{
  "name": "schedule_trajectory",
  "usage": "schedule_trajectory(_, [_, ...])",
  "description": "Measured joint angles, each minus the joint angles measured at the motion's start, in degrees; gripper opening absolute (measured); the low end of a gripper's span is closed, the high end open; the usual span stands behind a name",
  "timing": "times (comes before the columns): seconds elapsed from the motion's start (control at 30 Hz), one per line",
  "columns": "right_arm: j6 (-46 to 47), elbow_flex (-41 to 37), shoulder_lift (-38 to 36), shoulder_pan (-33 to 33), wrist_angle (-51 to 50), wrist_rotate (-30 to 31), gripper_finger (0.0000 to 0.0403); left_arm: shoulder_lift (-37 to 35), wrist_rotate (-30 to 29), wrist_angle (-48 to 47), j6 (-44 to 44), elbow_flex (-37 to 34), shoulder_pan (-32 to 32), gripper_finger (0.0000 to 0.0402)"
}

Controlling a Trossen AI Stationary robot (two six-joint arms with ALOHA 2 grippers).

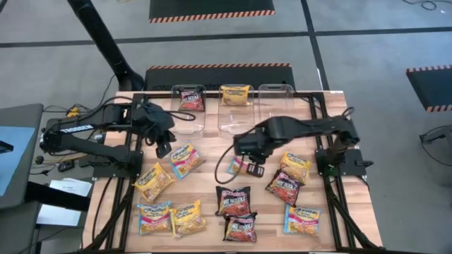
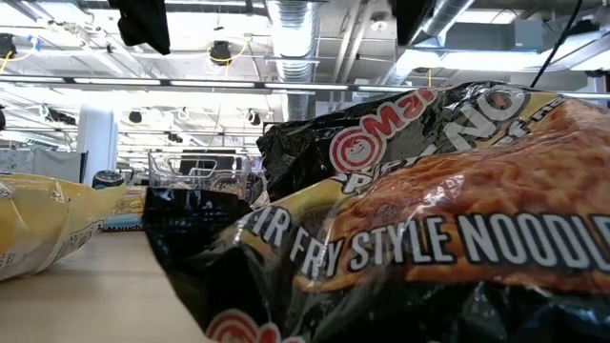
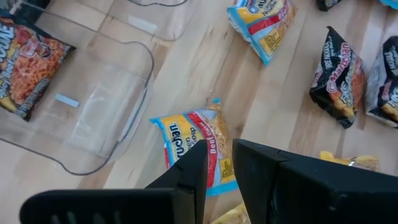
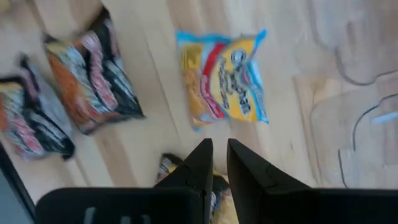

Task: Sort Maruchan noodles
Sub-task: Put the blue noodle pack into the right transparent bin

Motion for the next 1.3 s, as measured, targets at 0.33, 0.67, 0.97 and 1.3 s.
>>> schedule_trajectory(0.33, [12.8,0.0,-11.75,5.95,-0.46,11.4,0.0072,0.07,0.04,-0.01,-0.82,0.0,-2.05,0.0061])
schedule_trajectory(0.67, [23.1,-3.1,-22.38,12.4,-0.44,30.83,0.0072,0.07,0.37,-0.52,-0.82,0.0,-2.21,0.0061])
schedule_trajectory(0.97, [32.61,-21.7,-32.87,14.86,6.85,34.47,0.0072,0.09,0.35,-0.51,0.23,0.0,-2.21,0.0061])
schedule_trajectory(1.3, [32.74,-39.88,-41.14,14.64,22.86,33.91,0.0072,0.09,0.33,-0.56,0.25,0.0,-2.21,0.0061])
